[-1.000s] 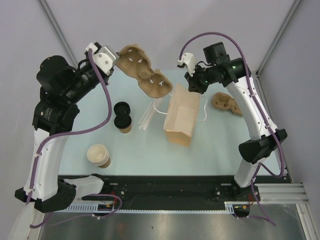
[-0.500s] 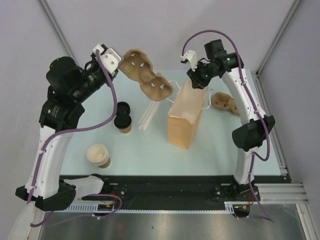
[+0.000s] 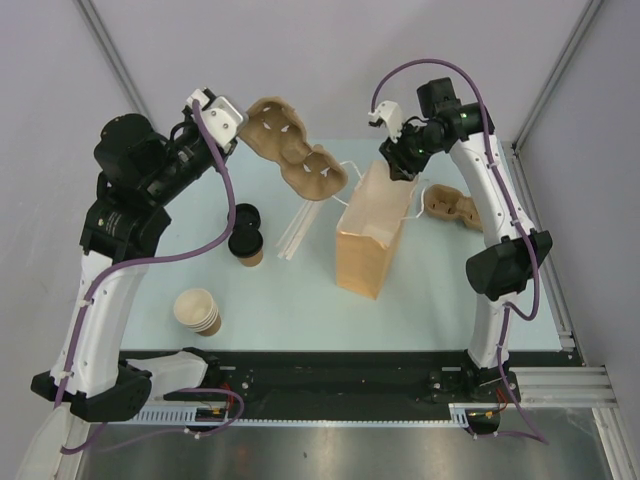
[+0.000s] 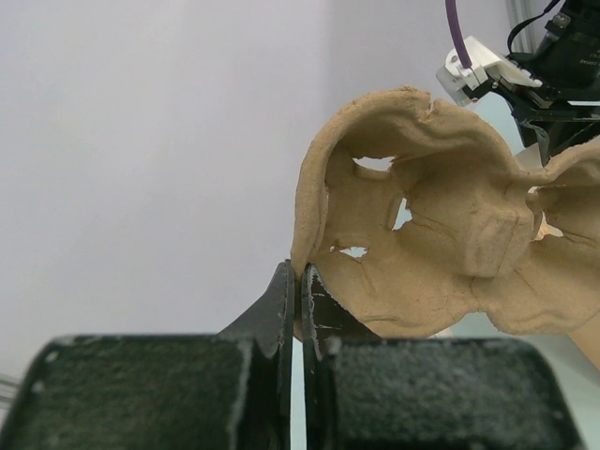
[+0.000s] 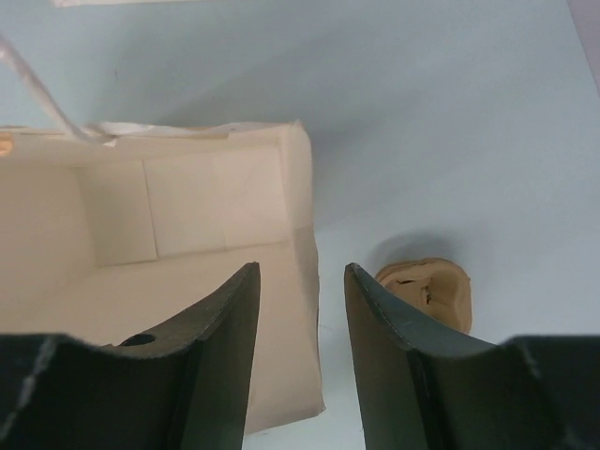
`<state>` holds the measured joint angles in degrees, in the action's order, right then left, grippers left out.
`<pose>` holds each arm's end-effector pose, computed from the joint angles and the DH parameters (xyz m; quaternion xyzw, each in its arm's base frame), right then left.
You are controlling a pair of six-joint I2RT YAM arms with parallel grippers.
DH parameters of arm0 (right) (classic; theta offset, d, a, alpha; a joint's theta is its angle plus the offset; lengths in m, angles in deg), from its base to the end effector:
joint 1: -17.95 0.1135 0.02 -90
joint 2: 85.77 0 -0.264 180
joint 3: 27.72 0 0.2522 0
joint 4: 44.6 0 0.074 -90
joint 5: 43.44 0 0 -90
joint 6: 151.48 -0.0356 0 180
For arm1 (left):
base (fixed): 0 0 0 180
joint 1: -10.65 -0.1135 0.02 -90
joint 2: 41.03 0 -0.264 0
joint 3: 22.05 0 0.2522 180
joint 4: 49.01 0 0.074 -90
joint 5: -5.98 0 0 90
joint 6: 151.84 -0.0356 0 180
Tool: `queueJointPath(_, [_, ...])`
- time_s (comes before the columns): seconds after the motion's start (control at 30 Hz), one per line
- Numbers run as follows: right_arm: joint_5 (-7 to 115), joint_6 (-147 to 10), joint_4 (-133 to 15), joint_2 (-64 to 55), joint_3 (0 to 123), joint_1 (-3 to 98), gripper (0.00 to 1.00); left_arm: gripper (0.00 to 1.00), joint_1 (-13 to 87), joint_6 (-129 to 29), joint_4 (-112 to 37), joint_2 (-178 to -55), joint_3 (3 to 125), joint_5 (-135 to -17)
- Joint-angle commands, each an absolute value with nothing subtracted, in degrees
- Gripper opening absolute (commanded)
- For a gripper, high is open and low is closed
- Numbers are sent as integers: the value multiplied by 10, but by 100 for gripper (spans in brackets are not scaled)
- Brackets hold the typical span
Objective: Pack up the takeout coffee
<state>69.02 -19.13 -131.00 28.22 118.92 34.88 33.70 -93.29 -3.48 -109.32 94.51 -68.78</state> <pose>0.3815 0.1303 0.4045 -0.5137 0.7802 0.1134 0.3384 0.1789 -0.0863 0.5522 0.3985 0.5641 -0.0387 0.7222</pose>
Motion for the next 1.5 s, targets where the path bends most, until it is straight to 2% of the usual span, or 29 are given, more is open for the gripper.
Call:
queueJointPath(0.0, [704,-174,-1333,287,1205,353,44,0,340,-919,-61,-1094,946,-679])
queueJointPath(0.03, [703,-174,-1332,289,1207,353,32,0,340,-918,-61,-1096,947,-675])
queueJointPath(0.1, [705,-177,-1330,290,1213,353,15,0,344,-923,-55,-1098,954,-669])
queueJointPath(0.13, [708,-182,-1327,287,1217,357,2,0,349,-941,-40,-1098,958,-667])
queueJointPath(0.17, [709,-185,-1325,284,1224,360,0,0,376,-956,-32,-1098,959,-679])
queueJointPath(0.33, [699,-198,-1302,243,1211,399,0,0,497,-1010,-97,-1055,882,-772])
queueJointPath(0.67, [644,-237,-1283,172,1174,477,0,0,640,-1086,-99,-1067,894,-856])
queueJointPath(1.07, [624,-286,-1291,131,1134,519,0,0,707,-1210,-194,-1023,738,-962])
queueJointPath(1.47, [647,-289,-1302,123,1137,530,0,0,733,-1303,-225,-1002,659,-976])
